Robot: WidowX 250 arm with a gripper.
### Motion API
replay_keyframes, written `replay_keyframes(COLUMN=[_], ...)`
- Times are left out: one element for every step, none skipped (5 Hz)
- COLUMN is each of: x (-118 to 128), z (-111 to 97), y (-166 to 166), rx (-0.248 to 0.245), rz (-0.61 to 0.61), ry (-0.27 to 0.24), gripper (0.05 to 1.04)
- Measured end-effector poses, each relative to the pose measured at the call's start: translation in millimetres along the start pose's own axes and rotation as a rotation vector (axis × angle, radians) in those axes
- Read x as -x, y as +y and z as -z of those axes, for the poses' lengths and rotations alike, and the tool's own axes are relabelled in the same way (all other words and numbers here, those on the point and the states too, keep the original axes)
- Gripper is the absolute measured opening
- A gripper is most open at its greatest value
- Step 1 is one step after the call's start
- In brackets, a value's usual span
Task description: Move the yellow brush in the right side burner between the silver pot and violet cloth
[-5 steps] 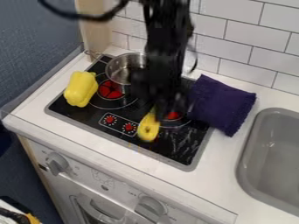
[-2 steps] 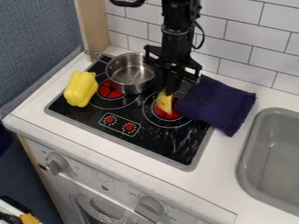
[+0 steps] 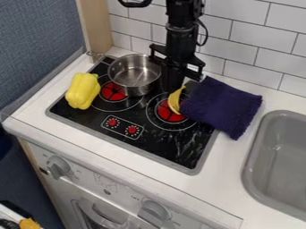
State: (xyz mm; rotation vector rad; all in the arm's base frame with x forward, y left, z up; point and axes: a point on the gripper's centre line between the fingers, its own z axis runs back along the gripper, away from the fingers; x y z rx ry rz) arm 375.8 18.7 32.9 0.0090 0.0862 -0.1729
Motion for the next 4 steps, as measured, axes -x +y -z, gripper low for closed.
replay_keyframes(x=[3, 9, 18, 26], z=[4, -14, -41, -47], y=[-3, -2, 0, -1], rx=[0.027, 0.001, -0.040, -0.042], rz=[0.033, 0.043, 0.012, 0.002], ry=[0.008, -0.044, -0.118, -0.143], gripper=[0.206, 0.448, 0.753, 0.991])
